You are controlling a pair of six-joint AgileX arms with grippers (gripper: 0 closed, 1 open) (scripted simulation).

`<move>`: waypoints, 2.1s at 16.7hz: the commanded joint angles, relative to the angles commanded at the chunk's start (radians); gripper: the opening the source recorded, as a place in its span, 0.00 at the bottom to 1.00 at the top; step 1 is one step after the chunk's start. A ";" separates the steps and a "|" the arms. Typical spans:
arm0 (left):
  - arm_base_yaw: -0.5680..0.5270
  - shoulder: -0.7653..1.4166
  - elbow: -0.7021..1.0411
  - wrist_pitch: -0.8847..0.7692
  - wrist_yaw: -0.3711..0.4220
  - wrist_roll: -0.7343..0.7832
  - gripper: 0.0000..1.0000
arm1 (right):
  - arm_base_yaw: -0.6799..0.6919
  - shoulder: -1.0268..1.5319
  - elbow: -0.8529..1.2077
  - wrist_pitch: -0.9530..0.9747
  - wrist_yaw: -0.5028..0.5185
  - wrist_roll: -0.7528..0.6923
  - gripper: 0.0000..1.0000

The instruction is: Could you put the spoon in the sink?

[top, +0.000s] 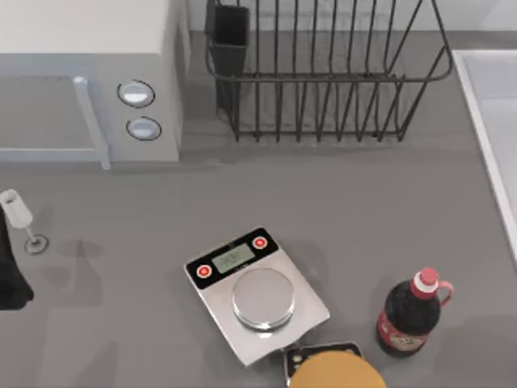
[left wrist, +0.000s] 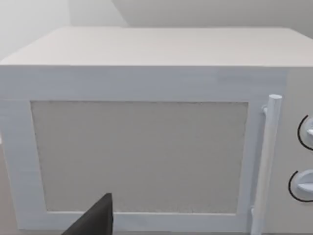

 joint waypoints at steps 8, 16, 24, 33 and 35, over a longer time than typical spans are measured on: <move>0.000 0.000 0.000 0.000 0.000 0.000 1.00 | 0.079 0.450 0.547 -0.198 0.009 0.078 0.00; 0.000 0.000 0.000 0.000 0.000 0.000 1.00 | 0.206 1.056 1.470 -0.446 0.019 0.213 0.00; 0.000 0.000 0.000 0.000 0.000 0.000 1.00 | 0.298 1.381 1.947 -0.550 0.032 0.314 0.00; 0.000 0.000 0.000 0.000 0.000 0.000 1.00 | 0.297 1.376 1.921 -0.518 0.032 0.320 0.00; 0.000 0.000 0.000 0.000 0.000 0.000 1.00 | 0.299 1.348 1.843 -0.464 0.031 0.319 0.00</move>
